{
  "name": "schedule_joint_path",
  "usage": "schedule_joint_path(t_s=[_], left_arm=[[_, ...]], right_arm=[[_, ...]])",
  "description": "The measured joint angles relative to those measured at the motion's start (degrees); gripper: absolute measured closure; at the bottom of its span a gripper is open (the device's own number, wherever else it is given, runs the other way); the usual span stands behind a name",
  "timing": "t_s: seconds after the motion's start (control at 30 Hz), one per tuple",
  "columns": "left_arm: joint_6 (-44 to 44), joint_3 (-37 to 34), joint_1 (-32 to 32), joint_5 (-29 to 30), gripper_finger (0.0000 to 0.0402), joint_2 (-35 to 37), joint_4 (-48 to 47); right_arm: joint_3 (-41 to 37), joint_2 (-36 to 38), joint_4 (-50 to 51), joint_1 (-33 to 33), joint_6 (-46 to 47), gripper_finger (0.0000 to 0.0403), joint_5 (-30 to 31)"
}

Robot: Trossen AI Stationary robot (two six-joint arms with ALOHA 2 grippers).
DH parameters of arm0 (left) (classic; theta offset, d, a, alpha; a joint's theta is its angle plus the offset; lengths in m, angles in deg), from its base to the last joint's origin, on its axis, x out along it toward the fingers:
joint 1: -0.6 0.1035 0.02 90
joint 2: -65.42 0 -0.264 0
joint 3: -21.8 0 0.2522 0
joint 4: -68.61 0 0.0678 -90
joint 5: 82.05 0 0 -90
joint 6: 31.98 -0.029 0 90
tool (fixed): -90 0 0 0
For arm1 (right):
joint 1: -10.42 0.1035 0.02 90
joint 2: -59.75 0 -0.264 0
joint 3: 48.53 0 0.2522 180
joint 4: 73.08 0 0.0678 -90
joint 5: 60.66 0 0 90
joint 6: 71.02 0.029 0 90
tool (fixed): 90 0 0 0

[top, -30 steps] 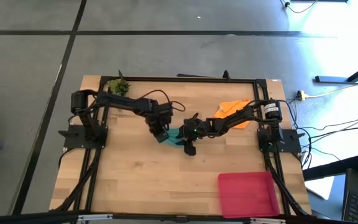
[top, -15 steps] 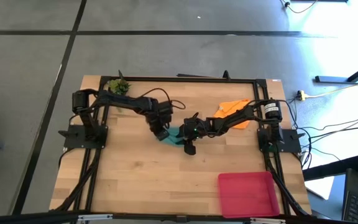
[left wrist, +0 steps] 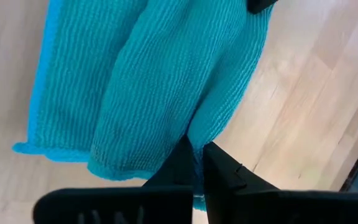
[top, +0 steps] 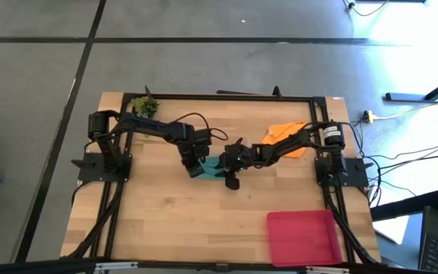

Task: Roll microfiber towels into tight, uniform cylinder then place into a basket
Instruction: Roll the blue microfiber cloth

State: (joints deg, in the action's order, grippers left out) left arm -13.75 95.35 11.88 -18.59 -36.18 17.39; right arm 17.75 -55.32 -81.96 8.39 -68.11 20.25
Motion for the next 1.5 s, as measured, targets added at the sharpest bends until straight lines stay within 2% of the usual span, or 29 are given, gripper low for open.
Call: schedule_joint_path(t_s=[0.57, 0.9, 1.13, 1.23, 1.5], left_arm=[[0.5, 0.4, -3.1, -1.2, 0.0401, 0.1, 1.1], [2.8, 4.5, 0.2, -2.3, 0.0401, 0.3, 0.2], [4.7, 4.5, 2.9, -8.2, 0.0401, 0.3, -0.7], [5.7, 4.5, 3.6, -9.0, 0.0401, -0.2, -1.1], [7.2, 4.6, 4.9, -4.1, 0.0401, -2.2, -2.0]], right_arm=[[0.0, 0.1, 0.7, 0.0, -0.3, 0.024, -0.1], [0.0, 0.1, 0.8, 0.0, -0.6, 0.024, -0.1], [0.0, 0.1, 0.8, 0.0, -0.6, 0.024, -0.1], [0.0, 0.1, 0.8, 0.0, -0.6, 0.024, -0.2], [0.0, 0.1, 0.8, 0.0, -0.5, 0.024, -1.5]])
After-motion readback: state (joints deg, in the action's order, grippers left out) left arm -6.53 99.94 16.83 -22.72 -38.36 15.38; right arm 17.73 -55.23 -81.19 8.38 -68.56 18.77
